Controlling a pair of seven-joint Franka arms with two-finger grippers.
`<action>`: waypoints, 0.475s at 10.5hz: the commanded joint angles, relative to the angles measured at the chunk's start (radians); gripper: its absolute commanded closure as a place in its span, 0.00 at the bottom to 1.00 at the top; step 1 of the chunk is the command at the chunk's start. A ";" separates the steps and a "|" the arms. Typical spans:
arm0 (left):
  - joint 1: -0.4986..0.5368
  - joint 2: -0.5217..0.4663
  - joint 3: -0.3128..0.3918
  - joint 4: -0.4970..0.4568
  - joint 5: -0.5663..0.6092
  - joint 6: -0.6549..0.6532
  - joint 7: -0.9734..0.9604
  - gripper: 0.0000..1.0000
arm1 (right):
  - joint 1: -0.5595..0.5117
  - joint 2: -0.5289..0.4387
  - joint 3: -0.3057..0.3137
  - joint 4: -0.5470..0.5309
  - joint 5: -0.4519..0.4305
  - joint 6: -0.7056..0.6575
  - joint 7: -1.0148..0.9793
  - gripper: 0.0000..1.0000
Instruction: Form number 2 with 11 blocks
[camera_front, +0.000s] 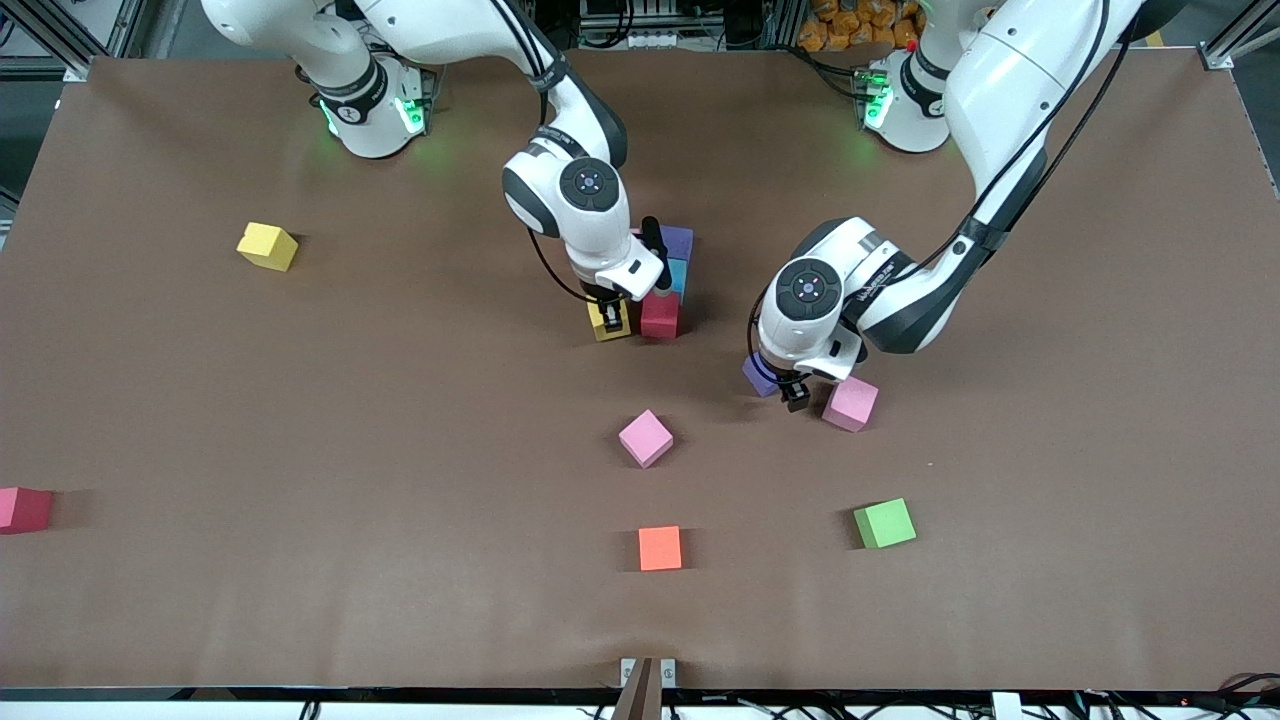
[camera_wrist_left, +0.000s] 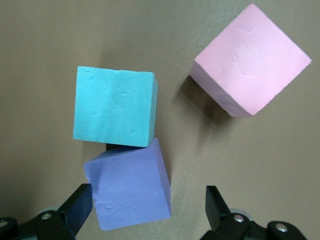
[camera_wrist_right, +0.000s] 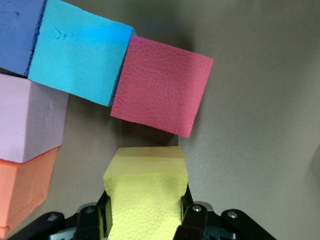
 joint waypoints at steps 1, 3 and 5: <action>-0.011 -0.007 0.000 -0.011 -0.008 0.002 -0.089 0.00 | 0.023 0.009 -0.004 0.008 0.021 0.001 0.049 1.00; -0.013 -0.004 0.000 -0.011 -0.008 0.002 -0.100 0.00 | 0.039 0.021 -0.004 0.028 0.026 -0.001 0.055 1.00; -0.018 0.001 0.000 -0.011 -0.008 0.002 -0.104 0.00 | 0.043 0.034 -0.004 0.044 0.043 -0.003 0.064 1.00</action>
